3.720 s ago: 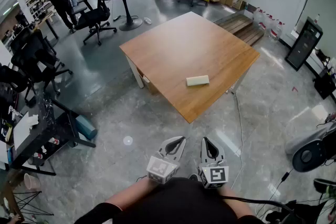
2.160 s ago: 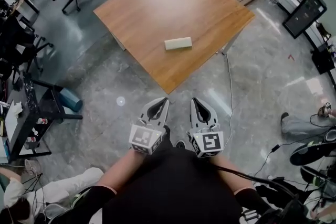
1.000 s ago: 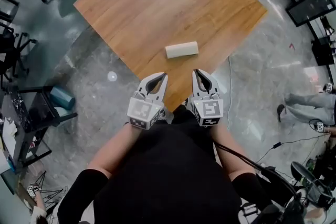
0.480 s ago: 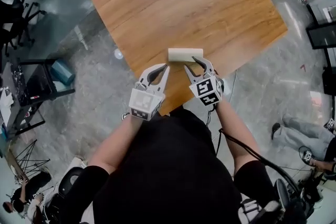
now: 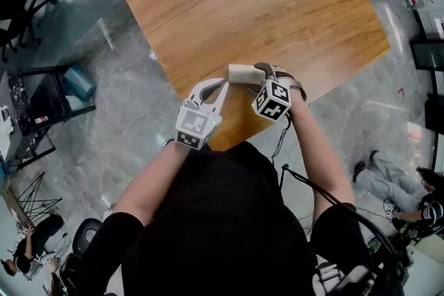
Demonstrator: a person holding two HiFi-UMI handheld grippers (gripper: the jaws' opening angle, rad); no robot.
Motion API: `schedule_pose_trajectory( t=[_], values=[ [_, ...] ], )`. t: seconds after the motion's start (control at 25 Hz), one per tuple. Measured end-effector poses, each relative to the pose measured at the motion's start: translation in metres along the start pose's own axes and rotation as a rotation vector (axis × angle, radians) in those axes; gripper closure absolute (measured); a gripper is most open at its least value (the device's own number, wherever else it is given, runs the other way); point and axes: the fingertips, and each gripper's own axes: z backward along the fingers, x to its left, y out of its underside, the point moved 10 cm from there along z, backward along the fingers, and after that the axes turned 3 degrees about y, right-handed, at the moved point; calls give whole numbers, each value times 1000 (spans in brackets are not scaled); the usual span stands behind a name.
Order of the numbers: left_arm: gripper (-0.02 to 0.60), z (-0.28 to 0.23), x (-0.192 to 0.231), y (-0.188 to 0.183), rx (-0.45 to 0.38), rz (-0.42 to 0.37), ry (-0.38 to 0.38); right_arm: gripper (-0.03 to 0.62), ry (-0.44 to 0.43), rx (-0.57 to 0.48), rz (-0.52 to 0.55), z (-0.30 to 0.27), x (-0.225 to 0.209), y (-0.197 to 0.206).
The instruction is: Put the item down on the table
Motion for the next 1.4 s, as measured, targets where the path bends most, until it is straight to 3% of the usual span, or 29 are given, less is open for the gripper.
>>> schedule_pose_trajectory(
  t=[0.2, 0.48, 0.6, 0.96, 1.4],
  values=[
    [578, 0, 10, 3, 3, 26, 5, 347, -93, 97, 97, -27, -4, -1],
    [578, -1, 17, 4, 0, 52, 0, 342, -290, 138, 61, -41, -28, -7],
    [578, -2, 18, 3, -4, 58, -3, 341, -304, 126, 79, -41, -32, -5],
    [578, 1, 15, -3, -15, 55, 11, 342, -223, 69, 26, -21, -18, 5],
    [578, 24, -3, -31, -92, 31, 49, 342, 125, -286, -435, 104, 10, 2]
  ],
)
